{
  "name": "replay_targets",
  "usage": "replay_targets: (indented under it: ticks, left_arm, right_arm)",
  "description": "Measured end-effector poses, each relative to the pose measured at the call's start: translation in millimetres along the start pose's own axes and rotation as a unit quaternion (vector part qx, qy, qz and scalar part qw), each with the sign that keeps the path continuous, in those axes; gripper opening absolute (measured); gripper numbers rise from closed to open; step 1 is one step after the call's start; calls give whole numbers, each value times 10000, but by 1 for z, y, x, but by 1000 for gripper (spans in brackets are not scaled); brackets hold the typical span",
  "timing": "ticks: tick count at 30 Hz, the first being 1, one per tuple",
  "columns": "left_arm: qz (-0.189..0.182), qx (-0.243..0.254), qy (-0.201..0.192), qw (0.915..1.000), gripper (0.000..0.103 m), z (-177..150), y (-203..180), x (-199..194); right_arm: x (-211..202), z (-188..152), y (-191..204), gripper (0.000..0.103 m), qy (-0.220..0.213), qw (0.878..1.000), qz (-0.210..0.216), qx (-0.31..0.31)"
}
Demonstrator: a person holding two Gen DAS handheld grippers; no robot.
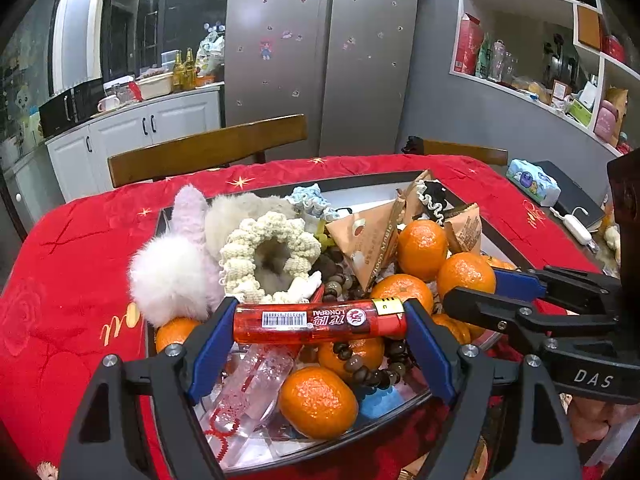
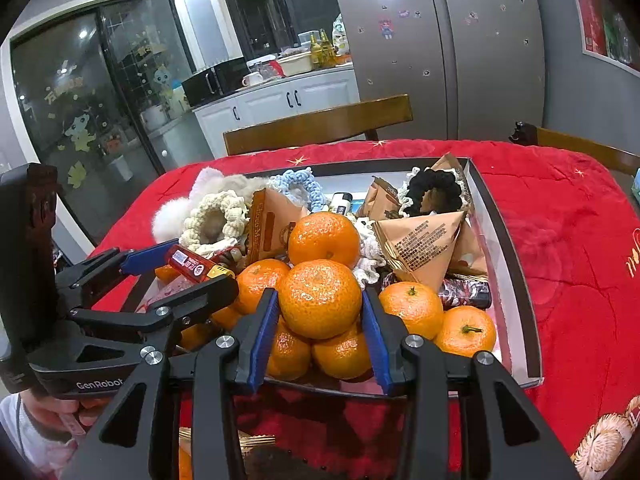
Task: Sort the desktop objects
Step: 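Lower the red tube into the tray and open the left tool while the right tool releases its orange, then withdraw both open tools from the tray toward the loose items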
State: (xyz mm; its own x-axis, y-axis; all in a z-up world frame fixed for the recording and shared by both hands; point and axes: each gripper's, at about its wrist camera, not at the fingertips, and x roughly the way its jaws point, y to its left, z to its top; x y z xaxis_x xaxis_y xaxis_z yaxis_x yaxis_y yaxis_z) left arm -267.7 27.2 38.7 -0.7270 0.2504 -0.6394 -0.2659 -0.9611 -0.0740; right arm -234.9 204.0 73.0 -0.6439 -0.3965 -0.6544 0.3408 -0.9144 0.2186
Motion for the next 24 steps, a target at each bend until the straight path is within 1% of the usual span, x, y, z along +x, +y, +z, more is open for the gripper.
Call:
replay_targets:
  ticks: [2, 3, 5, 6, 8, 9, 10, 11, 12, 13, 15, 20, 24]
  left_arm:
    - [145, 5, -63, 9999, 83, -1, -2, -2]
    - [155, 7, -64, 9999, 83, -1, -2, -3]
    - [60, -52, -8, 10000, 83, -1, -2, -3]
    - [35, -107, 43, 9999, 83, -1, -1, -3]
    - [6, -142, 95, 9999, 85, -1, 1, -2]
    - [20, -134, 104, 9999, 87, -1, 1, -2]
    - [49, -139, 81, 9999, 96, -1, 2, -2]
    - [59, -165, 32, 9998, 103, 0, 4, -4]
    - [77, -189, -23, 9998, 103, 0, 5, -6]
    - [81, -199, -83, 9997, 103, 0, 6, -8]
    - [169, -126, -82, 9997, 103, 2, 5, -10]
    - [277, -32, -180, 9995, 103, 4, 2, -15]
    - [231, -80, -170, 9996, 103, 5, 4, -17]
  right_arm:
    - [0, 0, -1, 41, 0, 10000, 46, 23]
    - [-2, -1, -2, 42, -7, 9999, 103, 45]
    - [-4, 0, -2, 50, -44, 9997, 244, 45]
    - [-6, 0, 0, 56, -70, 9996, 277, 31]
    - [-10, 1, 1, 65, -157, 9992, 362, 37]
    - [-12, 2, 2, 74, -197, 9990, 407, 29]
    - [-14, 3, 3, 88, -243, 9988, 420, 12]
    - [-16, 4, 3, 95, -276, 9988, 405, -4]
    - [-19, 4, 4, 101, -347, 9987, 369, -19]
    - [-22, 5, 3, 101, -432, 9984, 374, -27]
    - [-28, 7, 3, 103, -543, 9974, 474, -35]
    - [-31, 10, -2, 103, -597, 9968, 518, 84]
    - [-27, 11, -7, 103, -534, 9968, 551, 214]
